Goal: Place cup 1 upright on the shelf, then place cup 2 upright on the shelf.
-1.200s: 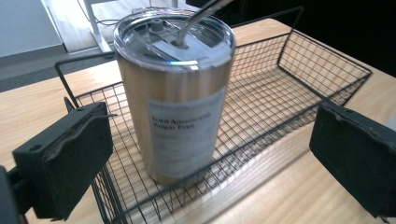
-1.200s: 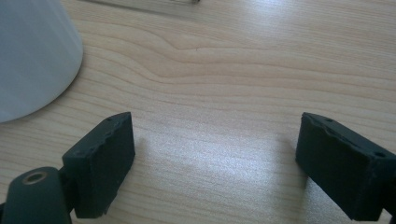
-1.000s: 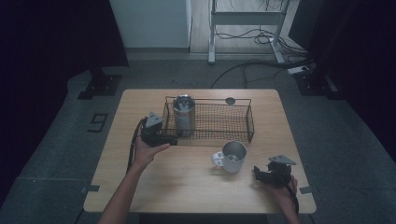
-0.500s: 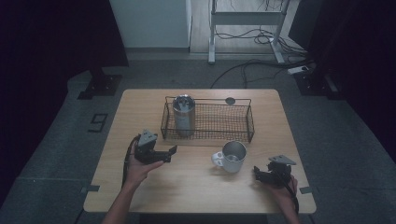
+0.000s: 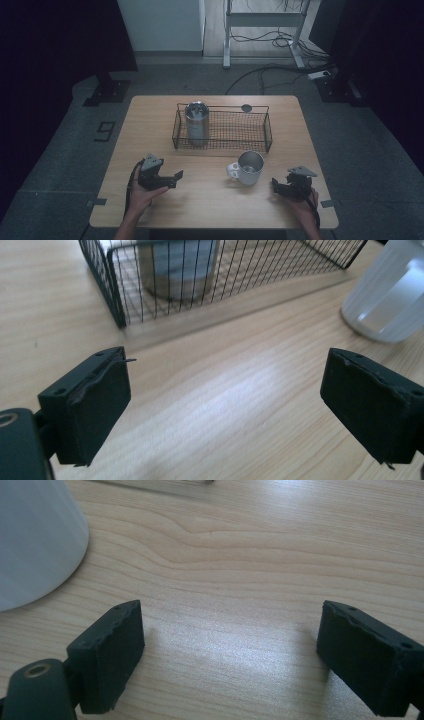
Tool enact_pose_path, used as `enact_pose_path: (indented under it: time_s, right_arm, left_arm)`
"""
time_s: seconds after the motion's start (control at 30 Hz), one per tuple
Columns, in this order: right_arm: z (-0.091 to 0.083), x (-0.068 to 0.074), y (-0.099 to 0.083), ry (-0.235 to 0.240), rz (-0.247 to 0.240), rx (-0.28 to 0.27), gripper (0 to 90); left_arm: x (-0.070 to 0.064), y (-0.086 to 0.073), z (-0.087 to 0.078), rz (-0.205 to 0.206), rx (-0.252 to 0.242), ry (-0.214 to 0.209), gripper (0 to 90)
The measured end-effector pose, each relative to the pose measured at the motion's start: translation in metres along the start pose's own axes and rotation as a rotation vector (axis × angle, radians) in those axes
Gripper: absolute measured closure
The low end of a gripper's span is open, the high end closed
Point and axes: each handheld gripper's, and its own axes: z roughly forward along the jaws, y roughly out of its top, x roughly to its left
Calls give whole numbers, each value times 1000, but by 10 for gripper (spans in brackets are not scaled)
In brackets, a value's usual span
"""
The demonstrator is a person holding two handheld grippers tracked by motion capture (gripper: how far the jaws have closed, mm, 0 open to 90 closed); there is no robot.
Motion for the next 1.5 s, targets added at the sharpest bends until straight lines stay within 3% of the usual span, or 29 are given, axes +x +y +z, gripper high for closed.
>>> enact_pose_path:
  time_s: [0.1,0.67,0.97,1.5]
  right_arm:
    - [0,0,0,0,0,0,114]
    - [-3,-1,-1,26,1,-12,127]
    - [-25,1,9,46,12,-107,128]
    - [-56,11,23,112,12,-207,128]
  left_arm:
    - [1,-2,0,3,7,20,68]
    - [-6,-5,2,-1,5,5,68]
    - [-6,-7,1,-11,5,-11,68]
    - [-10,-5,-2,-16,-7,-31,68]
